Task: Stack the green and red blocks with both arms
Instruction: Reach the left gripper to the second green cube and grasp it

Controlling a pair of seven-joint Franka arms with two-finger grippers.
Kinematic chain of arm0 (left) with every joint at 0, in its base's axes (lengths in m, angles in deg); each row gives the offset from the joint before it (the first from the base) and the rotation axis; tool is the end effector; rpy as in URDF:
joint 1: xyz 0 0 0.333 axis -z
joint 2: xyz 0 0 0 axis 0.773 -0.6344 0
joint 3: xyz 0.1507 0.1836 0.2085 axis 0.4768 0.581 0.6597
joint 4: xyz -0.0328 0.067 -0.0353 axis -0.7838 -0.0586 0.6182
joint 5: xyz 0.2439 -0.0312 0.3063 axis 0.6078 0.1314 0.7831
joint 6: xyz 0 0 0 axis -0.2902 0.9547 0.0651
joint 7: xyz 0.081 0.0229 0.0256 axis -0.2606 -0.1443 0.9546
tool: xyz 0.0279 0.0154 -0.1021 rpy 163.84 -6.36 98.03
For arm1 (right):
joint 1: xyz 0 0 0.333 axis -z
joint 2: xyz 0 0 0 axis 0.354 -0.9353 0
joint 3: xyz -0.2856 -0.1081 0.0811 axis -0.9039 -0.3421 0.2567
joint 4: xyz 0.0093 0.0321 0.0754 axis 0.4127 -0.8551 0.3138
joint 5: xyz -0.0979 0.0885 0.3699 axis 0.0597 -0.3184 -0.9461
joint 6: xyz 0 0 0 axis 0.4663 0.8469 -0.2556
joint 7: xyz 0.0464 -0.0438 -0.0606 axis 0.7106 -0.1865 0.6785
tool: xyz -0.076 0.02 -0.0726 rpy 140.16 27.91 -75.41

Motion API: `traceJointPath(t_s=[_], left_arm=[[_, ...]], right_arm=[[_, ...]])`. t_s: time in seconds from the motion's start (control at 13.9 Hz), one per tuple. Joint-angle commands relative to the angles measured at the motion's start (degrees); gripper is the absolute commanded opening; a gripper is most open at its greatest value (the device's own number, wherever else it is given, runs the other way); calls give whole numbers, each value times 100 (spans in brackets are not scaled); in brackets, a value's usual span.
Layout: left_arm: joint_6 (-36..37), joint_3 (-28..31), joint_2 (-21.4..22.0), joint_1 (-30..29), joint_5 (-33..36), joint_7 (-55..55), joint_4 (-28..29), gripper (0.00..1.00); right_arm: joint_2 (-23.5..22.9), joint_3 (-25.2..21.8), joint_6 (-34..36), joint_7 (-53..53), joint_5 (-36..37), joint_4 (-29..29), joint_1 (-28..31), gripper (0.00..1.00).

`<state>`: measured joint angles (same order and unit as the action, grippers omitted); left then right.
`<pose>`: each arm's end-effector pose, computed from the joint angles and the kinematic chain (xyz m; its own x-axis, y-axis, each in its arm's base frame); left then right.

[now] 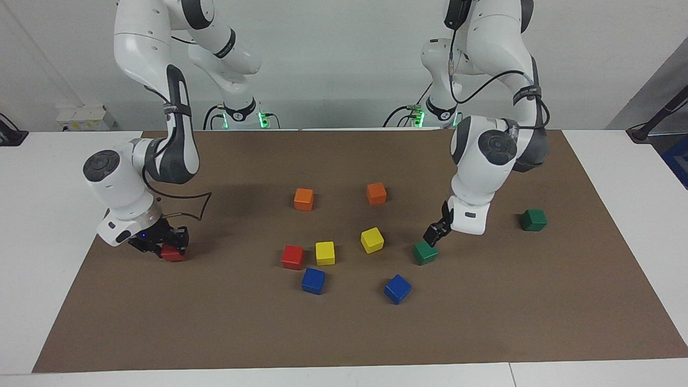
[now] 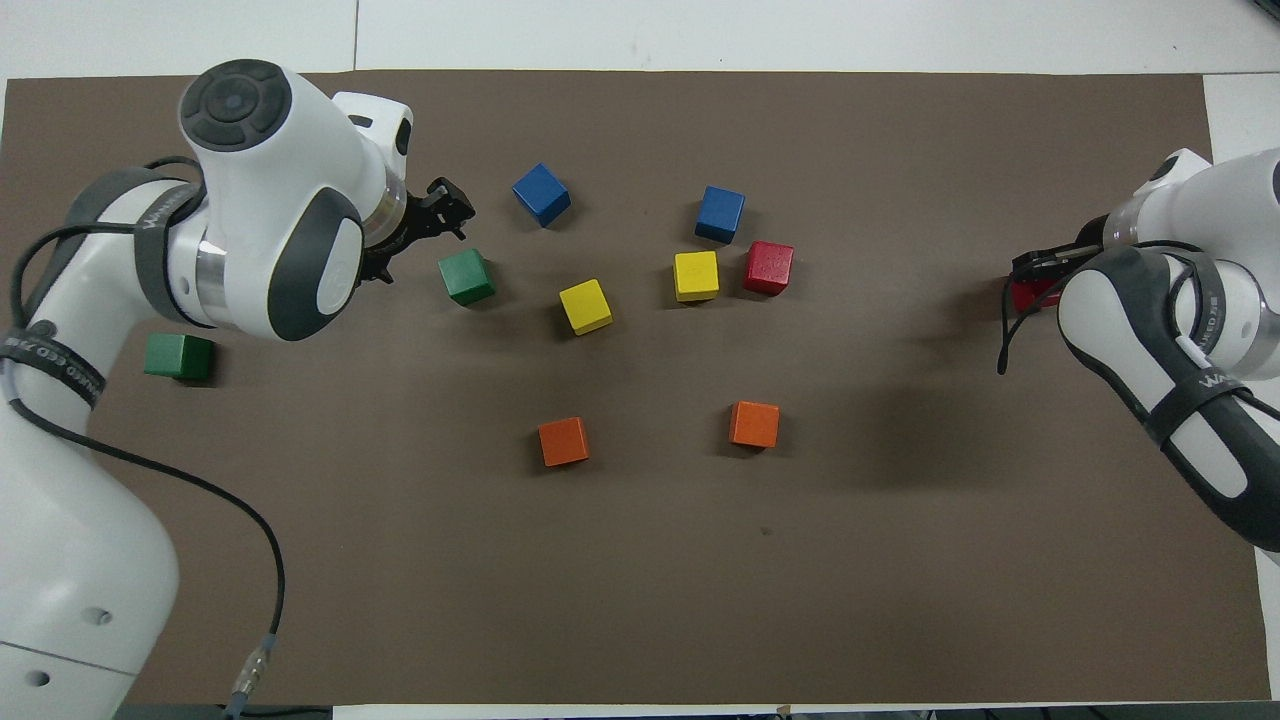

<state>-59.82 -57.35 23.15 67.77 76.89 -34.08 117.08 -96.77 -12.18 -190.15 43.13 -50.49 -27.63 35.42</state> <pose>0.6460 -0.2220 0.3913 0.8820 0.4709 -0.0161 0.4712 -0.8817 0.0256 0.6342 -0.0938 0.3237 0.9916 0.0997 0.0819 0.1001 -0.9950 -0.0006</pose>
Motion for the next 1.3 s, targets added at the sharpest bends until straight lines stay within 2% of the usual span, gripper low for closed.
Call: traceJointPath(t_s=[0.0, 0.22, 0.43, 0.5, 0.58, 0.65, 0.72, 0.86, 0.94, 1.01, 1.08, 1.23], left_arm=[[-357, 122, -447, 235, 183, 575, -239, 100], [-693, 122, -457, 193, 325, 587, -28, 100], [-1237, 131, -414, 263, 325, 622, 506, 100], [-1369, 131, -396, 271, 325, 622, 656, 100], [-1475, 140, -370, 272, 334, 631, 762, 100], [-1546, 140, -343, 280, 334, 631, 859, 100], [-1599, 140, -317, 280, 412, 631, 955, 100], [-1599, 140, -290, 289, 431, 657, 991, 64], [-1582, 140, -282, 289, 431, 666, 991, 40], [-1555, 140, -281, 298, 439, 692, 991, 3], [-1555, 140, -281, 298, 466, 684, 991, 0], [-1424, 131, -281, 298, 536, 675, 878, 0]], right_arm=[[231, 88, -93, 177, -54, -314, 104, 9], [258, 88, -409, 221, -72, -499, 87, 10], [258, 88, -419, 212, -72, -552, 69, 13], [258, 88, -480, 204, -72, -561, 69, 26], [258, 88, -498, 195, -72, -587, 51, 77], [258, 88, -489, 160, -72, -579, 25, 100], [266, 88, -489, 160, -72, -570, 16, 100], [266, 88, -480, 160, -72, -535, 16, 100], [266, 88, -463, 151, -72, -483, 16, 100], [293, 96, -367, 133, -72, -343, -1, 100], [380, 114, -235, -41, -81, -263, -80, 100], [573, 140, 203, -1345, -72, 0, -518, 100]])
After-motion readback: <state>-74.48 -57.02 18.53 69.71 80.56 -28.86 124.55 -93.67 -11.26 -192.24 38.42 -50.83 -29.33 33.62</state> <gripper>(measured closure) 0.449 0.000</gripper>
